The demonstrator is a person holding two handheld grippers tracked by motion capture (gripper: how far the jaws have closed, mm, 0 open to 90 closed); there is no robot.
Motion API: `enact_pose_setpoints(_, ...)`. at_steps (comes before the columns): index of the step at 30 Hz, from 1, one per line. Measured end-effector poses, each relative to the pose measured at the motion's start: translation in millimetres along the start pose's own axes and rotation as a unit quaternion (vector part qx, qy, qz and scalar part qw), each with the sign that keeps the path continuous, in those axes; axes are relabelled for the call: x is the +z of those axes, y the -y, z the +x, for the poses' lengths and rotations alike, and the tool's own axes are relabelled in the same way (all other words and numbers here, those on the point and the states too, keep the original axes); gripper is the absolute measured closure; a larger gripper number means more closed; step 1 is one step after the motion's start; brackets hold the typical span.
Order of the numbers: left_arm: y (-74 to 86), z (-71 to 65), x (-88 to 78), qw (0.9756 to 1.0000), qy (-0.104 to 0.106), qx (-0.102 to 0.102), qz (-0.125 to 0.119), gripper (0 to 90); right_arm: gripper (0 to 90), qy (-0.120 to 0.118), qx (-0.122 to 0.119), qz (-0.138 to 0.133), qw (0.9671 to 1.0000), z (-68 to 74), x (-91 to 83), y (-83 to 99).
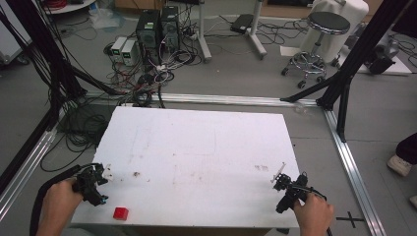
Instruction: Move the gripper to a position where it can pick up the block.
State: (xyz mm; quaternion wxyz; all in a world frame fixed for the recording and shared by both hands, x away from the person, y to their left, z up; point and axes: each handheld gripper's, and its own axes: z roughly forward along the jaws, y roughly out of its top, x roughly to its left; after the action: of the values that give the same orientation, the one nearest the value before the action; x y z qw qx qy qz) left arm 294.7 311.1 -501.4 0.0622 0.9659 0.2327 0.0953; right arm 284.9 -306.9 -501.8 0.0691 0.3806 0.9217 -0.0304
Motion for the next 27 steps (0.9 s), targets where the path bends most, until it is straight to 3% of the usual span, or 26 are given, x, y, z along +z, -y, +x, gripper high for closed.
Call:
enact_pose_setpoints(17, 1.9, 0.6, 0.1, 0.9999, 0.006, 0.006, -0.007, 22.5, 1.5, 0.000, 0.000, -0.002, 1.0000, 0.3, -1.1, 0.4)
enact_pose_setpoints(27, -1.6, 4.6, -0.6, 0.9994, 0.007, 0.030, -0.015, 22.5, 1.5, -0.002, -0.001, -0.007, 1.0000, 0.7, -2.8, 1.1)
